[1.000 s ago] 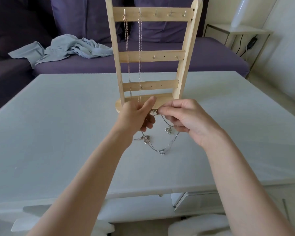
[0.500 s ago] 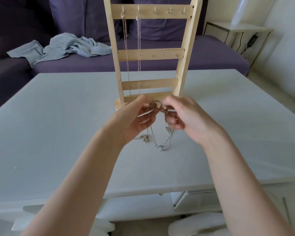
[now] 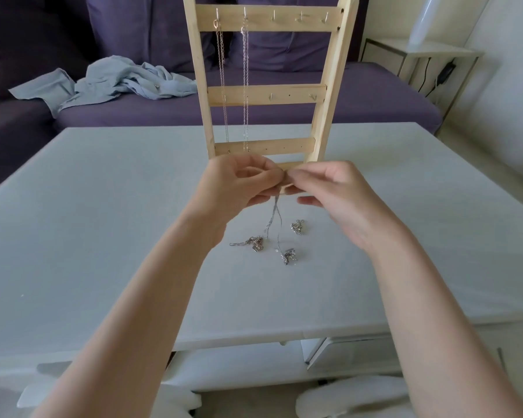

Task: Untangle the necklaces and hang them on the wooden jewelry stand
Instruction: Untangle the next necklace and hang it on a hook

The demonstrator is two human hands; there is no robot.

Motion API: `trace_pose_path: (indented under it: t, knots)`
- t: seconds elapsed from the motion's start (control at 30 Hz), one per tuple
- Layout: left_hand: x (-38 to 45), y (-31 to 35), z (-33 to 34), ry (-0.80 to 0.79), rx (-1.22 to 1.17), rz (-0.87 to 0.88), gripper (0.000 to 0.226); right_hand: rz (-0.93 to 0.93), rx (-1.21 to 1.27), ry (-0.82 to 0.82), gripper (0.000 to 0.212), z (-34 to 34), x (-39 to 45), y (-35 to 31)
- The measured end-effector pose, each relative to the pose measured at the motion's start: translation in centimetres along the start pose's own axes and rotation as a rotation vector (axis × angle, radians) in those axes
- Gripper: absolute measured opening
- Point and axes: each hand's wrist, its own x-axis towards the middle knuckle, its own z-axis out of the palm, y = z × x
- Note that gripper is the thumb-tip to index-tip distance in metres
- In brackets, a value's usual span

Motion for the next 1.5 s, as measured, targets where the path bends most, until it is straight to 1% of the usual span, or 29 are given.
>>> trace_pose_path:
  t: [0.07, 0.13, 0.23, 0.3, 0.37, 0.47, 0.57, 0.6, 0.67, 0.77, 0.87, 0.93, 1.0, 1.1, 1.2, 1.33, 1.5]
  knots:
    - [-0.1, 0.3, 0.1, 0.010, 0.073, 0.052, 0.011, -0.008, 0.140, -0.029, 0.020, 0.0, -0.1, -0.1]
    - [-0.1, 0.7, 0.1, 0.024, 0.118, 0.097, 0.011, 0.018, 0.265, -0.050, 0.015, -0.1, -0.1, -0.3]
    - [0.0, 1.3, -0.1, 0.021, 0.168, 0.155, 0.011, 0.055, 0.375, -0.073, 0.009, -0.2, -0.2, -0.5]
    - [0.0, 1.5, 0.0, -0.012, 0.132, 0.159, 0.012, 0.071, 0.403, -0.053, 0.012, -0.2, -0.2, -0.7]
    - [0.0, 1.6, -0.1, -0.055, 0.008, 0.101, 0.014, 0.078, 0.422, -0.014, 0.013, -0.6, -0.2, -0.8]
    - [0.1, 1.5, -0.4, -0.132, -0.172, -0.007, 0.016, 0.064, 0.345, 0.014, 0.010, -1.1, -0.3, -0.7]
    - [0.1, 1.3, -0.8, -0.188, -0.296, -0.058, 0.015, 0.056, 0.300, 0.018, 0.008, -1.2, -0.4, -0.5]
    - [0.1, 1.3, -0.9, -0.198, -0.301, -0.058, 0.015, 0.059, 0.318, 0.014, 0.007, -1.3, -0.4, -0.5]
    - [0.0, 1.1, -1.2, -0.198, -0.230, -0.039, 0.013, 0.073, 0.363, 0.014, 0.013, -1.6, -0.5, -0.5]
    - [0.0, 1.1, -1.4, -0.147, -0.045, 0.016, 0.008, 0.091, 0.374, 0.004, 0.016, -2.0, -0.6, -0.5]
    - [0.1, 1.0, -1.1, -0.075, 0.113, 0.083, 0.010, 0.123, 0.316, -0.008, 0.016, -2.0, -0.7, -0.3]
    - [0.1, 1.0, -0.9, -0.035, 0.199, 0.120, 0.010, 0.135, 0.253, -0.003, 0.020, -2.0, -0.6, -0.1]
    - [0.1, 0.9, -0.8, -0.004, 0.233, 0.140, 0.009, 0.139, 0.221, 0.003, 0.020, -2.1, -0.6, 0.1]
    - [0.2, 0.9, -1.0, 0.042, 0.206, 0.170, 0.011, 0.147, 0.188, 0.002, 0.017, -2.3, -0.6, 0.3]
    - [0.5, 0.8, -1.2, 0.099, 0.108, 0.169, 0.017, 0.137, 0.145, -0.002, 0.016, -2.5, -0.7, 0.3]
    - [0.6, 0.7, -1.0, 0.138, -0.015, 0.146, 0.019, 0.124, 0.129, 0.008, 0.014, -2.5, -0.7, 0.4]
    - [0.4, 0.8, 0.0, 0.158, -0.115, 0.141, 0.019, 0.133, -0.010, -0.129, 0.014, -2.2, -0.8, 0.4]
